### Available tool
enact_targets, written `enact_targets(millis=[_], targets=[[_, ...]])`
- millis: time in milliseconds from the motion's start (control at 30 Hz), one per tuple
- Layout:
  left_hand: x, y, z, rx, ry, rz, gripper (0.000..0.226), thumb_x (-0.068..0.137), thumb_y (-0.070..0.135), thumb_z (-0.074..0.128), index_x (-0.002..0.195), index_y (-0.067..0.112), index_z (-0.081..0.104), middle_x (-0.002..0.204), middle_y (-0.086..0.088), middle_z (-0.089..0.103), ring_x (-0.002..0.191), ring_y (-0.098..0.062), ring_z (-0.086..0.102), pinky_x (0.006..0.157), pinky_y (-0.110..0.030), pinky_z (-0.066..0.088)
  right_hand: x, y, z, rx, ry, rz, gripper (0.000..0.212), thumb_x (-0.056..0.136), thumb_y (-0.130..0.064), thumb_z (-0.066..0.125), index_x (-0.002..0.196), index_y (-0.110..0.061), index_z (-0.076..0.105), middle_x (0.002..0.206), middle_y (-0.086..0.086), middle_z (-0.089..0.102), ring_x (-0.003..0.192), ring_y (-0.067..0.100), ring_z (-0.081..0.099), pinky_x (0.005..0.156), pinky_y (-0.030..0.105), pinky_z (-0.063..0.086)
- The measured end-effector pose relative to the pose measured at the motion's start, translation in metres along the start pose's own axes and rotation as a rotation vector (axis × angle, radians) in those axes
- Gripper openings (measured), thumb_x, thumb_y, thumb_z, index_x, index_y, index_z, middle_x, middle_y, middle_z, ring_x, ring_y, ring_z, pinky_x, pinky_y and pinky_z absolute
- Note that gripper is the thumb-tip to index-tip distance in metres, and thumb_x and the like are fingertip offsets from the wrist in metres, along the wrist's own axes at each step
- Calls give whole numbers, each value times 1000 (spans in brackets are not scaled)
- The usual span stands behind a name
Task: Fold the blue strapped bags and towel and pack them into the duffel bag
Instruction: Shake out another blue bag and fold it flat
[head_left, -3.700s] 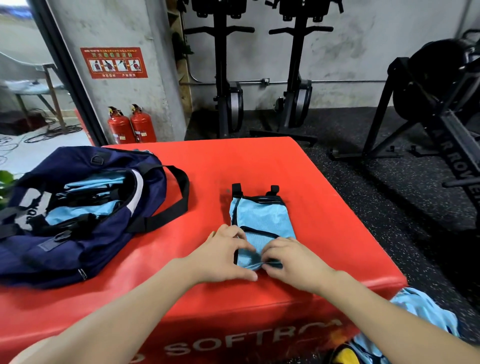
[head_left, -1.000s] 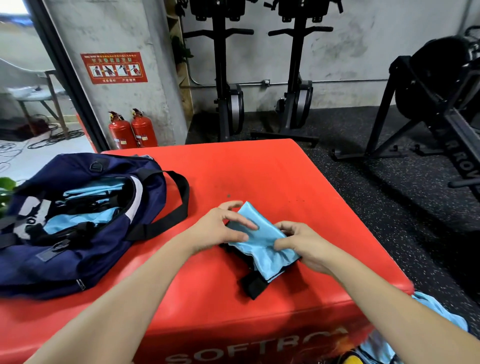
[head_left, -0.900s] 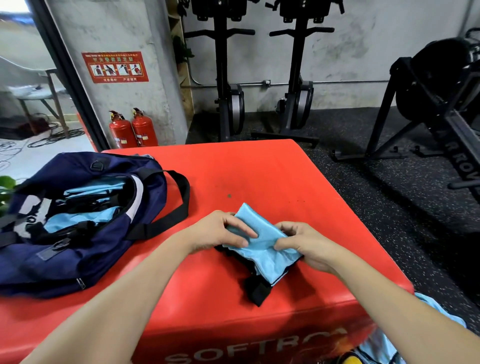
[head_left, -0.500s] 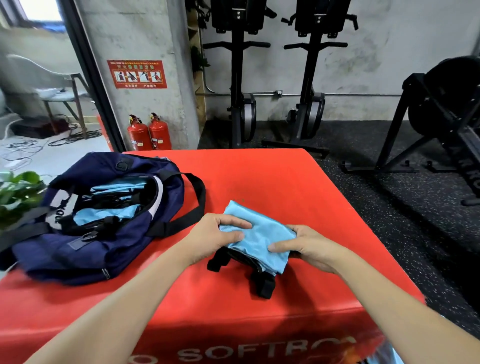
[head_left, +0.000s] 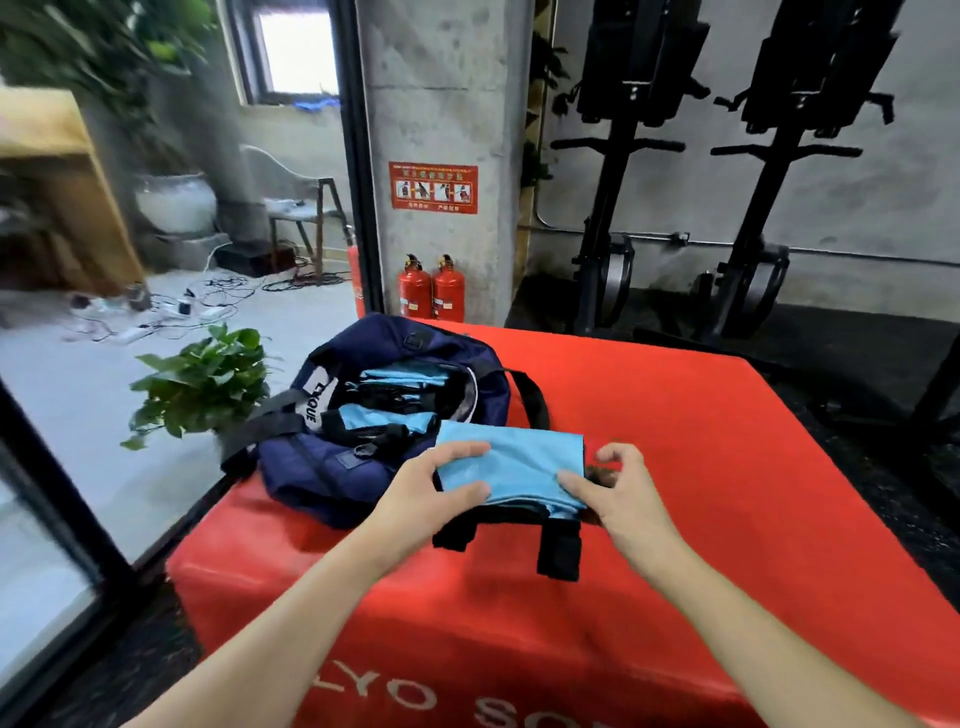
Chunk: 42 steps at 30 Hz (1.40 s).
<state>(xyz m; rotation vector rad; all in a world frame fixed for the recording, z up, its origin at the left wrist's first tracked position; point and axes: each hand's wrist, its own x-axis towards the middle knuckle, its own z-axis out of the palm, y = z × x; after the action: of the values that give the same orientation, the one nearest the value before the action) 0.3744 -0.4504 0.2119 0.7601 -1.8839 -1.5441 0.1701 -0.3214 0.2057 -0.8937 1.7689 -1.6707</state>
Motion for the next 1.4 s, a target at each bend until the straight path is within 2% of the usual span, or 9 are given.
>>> enact_targets(millis=[100, 167, 333, 500, 667, 767, 867, 1100, 1400], targets=[[-8, -7, -31, -21, 60, 23, 43, 82, 20, 83, 117, 40, 70, 122, 10, 68, 111, -7, 65, 97, -24, 50, 3, -1, 37, -135, -26, -157, 34, 89, -2, 70, 83, -16, 40, 69, -8, 42, 59, 4, 36, 54, 21, 30], [-9, -9, -38, -31, 130, 39, 41, 80, 22, 84, 115, 39, 71, 121, 9, 70, 112, -7, 65, 97, -23, 50, 5, -2, 49, -172, -40, -208, 26, 92, 2, 63, 78, -15, 48, 67, -15, 49, 64, 4, 43, 59, 20, 33], [4, -17, -87, 67, 357, 64, 31, 74, 44, 79, 104, 43, 73, 112, 16, 73, 111, -5, 65, 105, -38, 48, 28, -16, 116, -210, -58, -196, 28, 94, -3, 57, 94, -27, 72, 89, -16, 71, 75, 1, 60, 69, 15, 45], [52, -5, -130, 201, 461, 89, 21, 84, 34, 77, 105, 36, 73, 109, 17, 70, 105, -3, 62, 100, -28, 46, 76, -44, 165, -204, -64, -137, 26, 86, -22, 75, 111, -26, 68, 102, -15, 65, 91, 10, 65, 85, 27, 53], [120, -3, -159, 426, 386, 15, 26, 88, 34, 71, 113, 28, 70, 103, 5, 69, 86, -9, 60, 78, -17, 40, 134, -36, 193, -242, -88, -83, 39, 80, -38, 78, 116, -33, 65, 122, -7, 63, 105, 14, 65, 93, 35, 55], [140, -21, -168, 544, 303, -54, 31, 91, 32, 70, 120, 21, 68, 107, -4, 68, 96, -14, 55, 85, -20, 36, 156, -15, 206, -263, -82, -5, 36, 76, -37, 80, 109, -32, 68, 123, -2, 65, 110, 18, 64, 102, 41, 50], [145, -49, -179, 635, 191, -153, 34, 89, 33, 74, 119, 19, 68, 119, -11, 66, 104, -21, 58, 86, -21, 38, 163, 10, 215, -374, -106, 83, 28, 72, -39, 82, 97, -34, 70, 114, 2, 71, 100, 20, 66, 94, 35, 52], [146, -73, -187, 769, 134, -196, 33, 87, 31, 75, 117, 19, 70, 126, -6, 65, 118, -21, 58, 103, -28, 42, 163, 34, 230, -609, -220, 68, 36, 86, -34, 77, 117, -16, 71, 121, 9, 63, 105, 23, 62, 80, 25, 39], [130, -52, -168, 939, 227, -199, 39, 92, 38, 65, 129, 26, 63, 140, -8, 49, 132, -31, 40, 110, -41, 37, 142, 20, 224, -706, -223, 40, 42, 93, -39, 65, 130, -19, 64, 137, 15, 41, 117, 32, 55, 106, 31, 40]])
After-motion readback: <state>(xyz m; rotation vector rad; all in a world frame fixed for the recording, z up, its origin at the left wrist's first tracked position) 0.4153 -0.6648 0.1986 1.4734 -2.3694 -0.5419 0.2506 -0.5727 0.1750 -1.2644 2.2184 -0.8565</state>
